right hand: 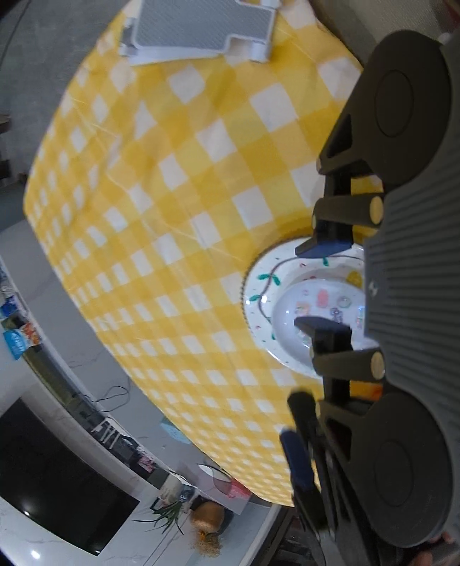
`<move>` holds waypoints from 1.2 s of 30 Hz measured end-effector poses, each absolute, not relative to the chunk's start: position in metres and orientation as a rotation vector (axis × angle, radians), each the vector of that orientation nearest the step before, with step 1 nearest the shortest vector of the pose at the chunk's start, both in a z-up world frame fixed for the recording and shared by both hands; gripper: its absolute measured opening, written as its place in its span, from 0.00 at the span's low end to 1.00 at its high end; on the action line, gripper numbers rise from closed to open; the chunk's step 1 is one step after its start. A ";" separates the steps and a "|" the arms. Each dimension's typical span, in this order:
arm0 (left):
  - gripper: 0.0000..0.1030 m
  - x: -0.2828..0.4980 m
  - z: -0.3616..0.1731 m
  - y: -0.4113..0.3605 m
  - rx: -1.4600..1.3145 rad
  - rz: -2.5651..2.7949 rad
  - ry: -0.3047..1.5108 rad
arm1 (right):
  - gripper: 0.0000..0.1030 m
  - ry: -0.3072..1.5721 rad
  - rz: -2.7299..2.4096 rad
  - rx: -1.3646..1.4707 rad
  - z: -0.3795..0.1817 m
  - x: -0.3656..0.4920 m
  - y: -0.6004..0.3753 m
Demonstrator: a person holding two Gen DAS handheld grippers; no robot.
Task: Organize plates and bowls
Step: 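Open both tools and withdraw them from the stacked plates, then grip the rim of the nested bowl stack with both tools and lift it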
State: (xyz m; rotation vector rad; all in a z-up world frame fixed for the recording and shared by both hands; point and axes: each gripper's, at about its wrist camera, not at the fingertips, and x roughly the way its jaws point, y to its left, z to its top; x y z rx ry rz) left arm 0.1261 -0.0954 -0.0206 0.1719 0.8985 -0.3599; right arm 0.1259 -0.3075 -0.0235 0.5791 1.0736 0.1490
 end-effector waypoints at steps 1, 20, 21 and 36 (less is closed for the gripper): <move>0.75 0.123 -0.015 -0.094 0.171 -0.354 0.880 | 0.44 1.068 0.142 0.575 -0.023 0.126 -0.308; 0.85 0.067 0.004 0.038 -0.143 -0.068 0.927 | 0.87 0.901 0.542 0.467 0.024 0.110 -0.232; 0.85 0.067 -0.001 0.042 -0.148 -0.043 0.942 | 0.87 0.919 0.572 0.452 0.024 0.108 -0.221; 0.81 0.082 -0.057 0.048 -0.213 -0.047 1.079 | 0.63 1.151 0.578 0.324 -0.017 0.109 -0.154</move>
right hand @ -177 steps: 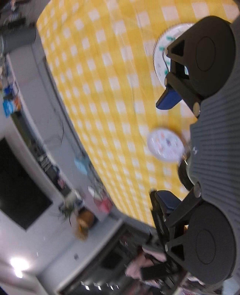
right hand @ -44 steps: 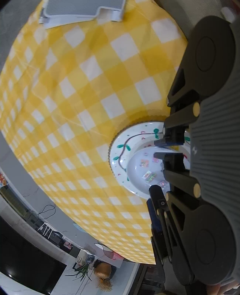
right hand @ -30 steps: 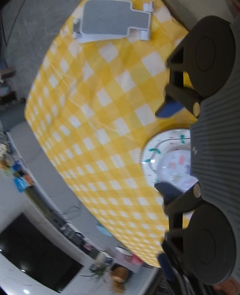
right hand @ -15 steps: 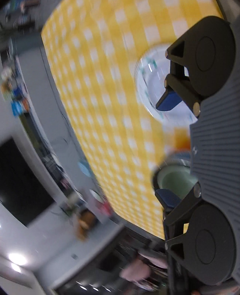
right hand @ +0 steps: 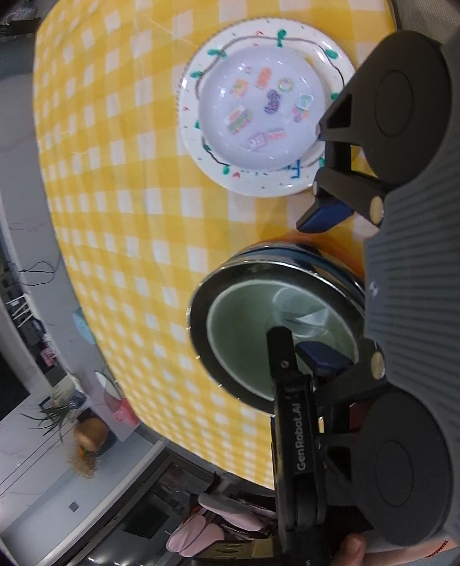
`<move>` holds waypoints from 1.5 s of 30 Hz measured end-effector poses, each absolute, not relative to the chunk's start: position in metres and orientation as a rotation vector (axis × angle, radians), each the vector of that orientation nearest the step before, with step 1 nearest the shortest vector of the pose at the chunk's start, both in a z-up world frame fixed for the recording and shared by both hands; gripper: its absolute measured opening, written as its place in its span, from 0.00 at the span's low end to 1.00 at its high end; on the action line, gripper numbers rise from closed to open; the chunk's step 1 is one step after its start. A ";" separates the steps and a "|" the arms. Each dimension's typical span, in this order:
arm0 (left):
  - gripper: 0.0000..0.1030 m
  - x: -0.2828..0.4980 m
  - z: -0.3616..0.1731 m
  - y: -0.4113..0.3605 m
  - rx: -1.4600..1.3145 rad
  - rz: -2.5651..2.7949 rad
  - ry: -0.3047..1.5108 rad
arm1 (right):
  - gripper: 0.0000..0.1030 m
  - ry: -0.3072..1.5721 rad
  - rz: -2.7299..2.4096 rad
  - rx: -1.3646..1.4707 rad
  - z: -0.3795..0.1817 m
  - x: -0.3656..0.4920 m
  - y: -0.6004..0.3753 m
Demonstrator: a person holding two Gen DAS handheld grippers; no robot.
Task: Organize plates and bowls
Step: 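Grip the rim of the nested bowl stack with both tools and lift it, then carry the bowl stack with both tools and lower it onto the plates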
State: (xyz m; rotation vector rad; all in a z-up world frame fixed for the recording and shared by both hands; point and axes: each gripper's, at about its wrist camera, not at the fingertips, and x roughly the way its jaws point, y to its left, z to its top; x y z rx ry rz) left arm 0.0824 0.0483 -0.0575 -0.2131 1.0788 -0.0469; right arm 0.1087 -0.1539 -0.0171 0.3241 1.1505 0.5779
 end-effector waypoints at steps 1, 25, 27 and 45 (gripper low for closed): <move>0.81 0.083 -0.060 0.050 -0.226 -0.040 1.088 | 0.61 1.159 0.576 0.329 -0.020 0.110 -0.153; 0.73 0.087 -0.080 0.076 -0.609 -0.040 1.165 | 0.44 1.159 0.439 0.503 -0.046 0.108 -0.162; 0.73 0.086 -0.081 0.077 -0.625 -0.043 1.179 | 0.44 1.156 0.430 0.494 -0.043 0.106 -0.162; 0.73 0.096 -0.028 0.047 -0.524 -0.082 1.147 | 0.43 1.095 0.396 0.577 0.000 0.105 -0.190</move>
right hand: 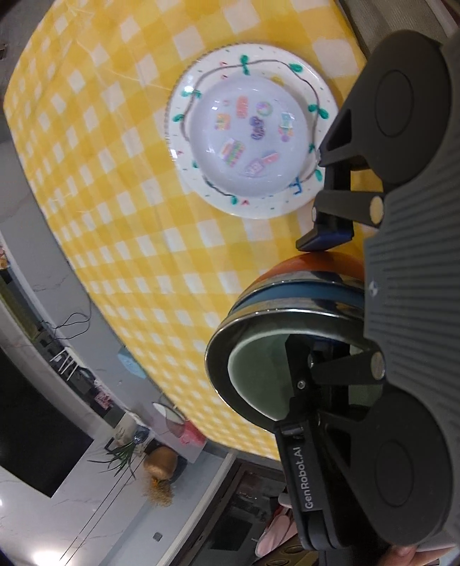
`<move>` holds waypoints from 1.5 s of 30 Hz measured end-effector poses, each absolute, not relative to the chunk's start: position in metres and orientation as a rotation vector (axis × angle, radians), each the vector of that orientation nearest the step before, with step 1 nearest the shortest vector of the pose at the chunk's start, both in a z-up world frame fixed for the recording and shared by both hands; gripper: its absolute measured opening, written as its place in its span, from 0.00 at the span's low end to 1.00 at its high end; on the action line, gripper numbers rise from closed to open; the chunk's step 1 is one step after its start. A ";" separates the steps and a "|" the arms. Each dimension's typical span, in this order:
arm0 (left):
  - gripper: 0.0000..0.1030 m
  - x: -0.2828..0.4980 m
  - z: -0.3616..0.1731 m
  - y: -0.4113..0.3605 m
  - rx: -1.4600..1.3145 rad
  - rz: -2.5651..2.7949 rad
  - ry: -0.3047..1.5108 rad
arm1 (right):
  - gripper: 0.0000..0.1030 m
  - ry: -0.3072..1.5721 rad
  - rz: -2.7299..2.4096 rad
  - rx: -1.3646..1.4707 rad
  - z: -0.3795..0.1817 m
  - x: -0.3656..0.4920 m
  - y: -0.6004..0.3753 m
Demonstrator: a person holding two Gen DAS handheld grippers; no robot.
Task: Organize plates and bowls
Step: 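Carry the bowl stack with both tools and lower it onto the plates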
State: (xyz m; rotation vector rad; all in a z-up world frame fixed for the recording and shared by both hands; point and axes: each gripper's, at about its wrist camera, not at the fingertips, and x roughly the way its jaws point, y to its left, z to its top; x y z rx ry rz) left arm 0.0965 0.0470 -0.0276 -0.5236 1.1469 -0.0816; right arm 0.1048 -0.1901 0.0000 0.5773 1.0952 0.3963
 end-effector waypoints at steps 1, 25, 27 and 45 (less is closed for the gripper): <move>0.73 0.100 -0.023 0.043 -0.517 -0.084 1.142 | 0.43 1.088 0.392 0.580 0.004 0.106 -0.193; 0.72 0.166 -0.051 -0.063 -0.407 -0.289 1.246 | 0.42 1.077 0.128 0.609 0.008 0.117 -0.283; 0.72 0.167 -0.059 -0.063 -0.409 -0.289 1.270 | 0.42 1.097 0.112 0.592 0.004 0.119 -0.280; 0.81 0.156 -0.049 -0.067 -0.313 -0.286 1.133 | 0.55 1.063 0.151 0.515 -0.002 0.119 -0.278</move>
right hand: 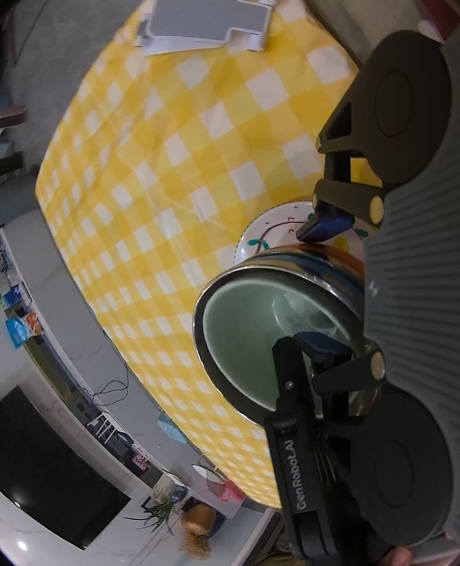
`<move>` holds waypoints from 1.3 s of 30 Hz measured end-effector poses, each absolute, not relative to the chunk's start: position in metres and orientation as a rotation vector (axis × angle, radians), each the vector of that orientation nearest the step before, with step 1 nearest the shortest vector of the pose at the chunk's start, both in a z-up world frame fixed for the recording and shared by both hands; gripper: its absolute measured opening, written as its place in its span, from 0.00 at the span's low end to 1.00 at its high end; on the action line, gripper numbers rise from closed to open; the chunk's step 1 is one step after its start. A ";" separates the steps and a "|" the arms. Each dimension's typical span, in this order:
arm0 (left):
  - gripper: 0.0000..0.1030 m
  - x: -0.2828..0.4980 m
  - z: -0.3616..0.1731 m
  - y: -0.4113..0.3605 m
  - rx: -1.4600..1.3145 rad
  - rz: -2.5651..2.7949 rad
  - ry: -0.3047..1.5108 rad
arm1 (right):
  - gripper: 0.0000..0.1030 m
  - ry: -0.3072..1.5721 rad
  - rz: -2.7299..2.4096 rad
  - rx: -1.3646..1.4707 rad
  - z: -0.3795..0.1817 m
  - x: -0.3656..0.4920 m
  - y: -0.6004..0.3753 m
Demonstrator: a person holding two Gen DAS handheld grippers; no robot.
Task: Organize plates and bowls
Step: 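Carry the bowl stack with both tools and lower it onto the plates, then open both tools and withdraw them from the bowl stack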
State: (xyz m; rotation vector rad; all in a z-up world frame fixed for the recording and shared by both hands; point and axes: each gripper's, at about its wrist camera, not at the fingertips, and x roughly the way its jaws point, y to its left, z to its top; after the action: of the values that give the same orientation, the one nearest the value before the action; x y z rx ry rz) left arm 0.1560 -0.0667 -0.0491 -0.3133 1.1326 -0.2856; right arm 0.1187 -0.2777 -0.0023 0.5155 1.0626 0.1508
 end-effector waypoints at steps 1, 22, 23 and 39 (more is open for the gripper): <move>0.81 0.155 -0.047 -0.066 -0.304 -0.285 1.123 | 0.55 1.058 0.157 0.509 -0.003 0.119 -0.278; 0.84 0.146 -0.034 -0.063 -0.134 -0.227 1.026 | 0.59 1.105 0.155 0.574 -0.015 0.123 -0.287; 0.84 0.146 -0.035 -0.063 -0.131 -0.231 1.025 | 0.59 1.107 0.154 0.579 -0.016 0.124 -0.287; 0.85 0.084 0.037 -0.051 -0.062 -0.042 0.609 | 0.92 0.809 0.175 0.303 0.030 0.104 -0.268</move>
State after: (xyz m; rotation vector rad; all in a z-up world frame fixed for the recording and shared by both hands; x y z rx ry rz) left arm 0.0837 -0.0506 0.0370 -0.0618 0.6086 -0.0424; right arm 0.1037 -0.2685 0.0299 0.3025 0.8091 0.1751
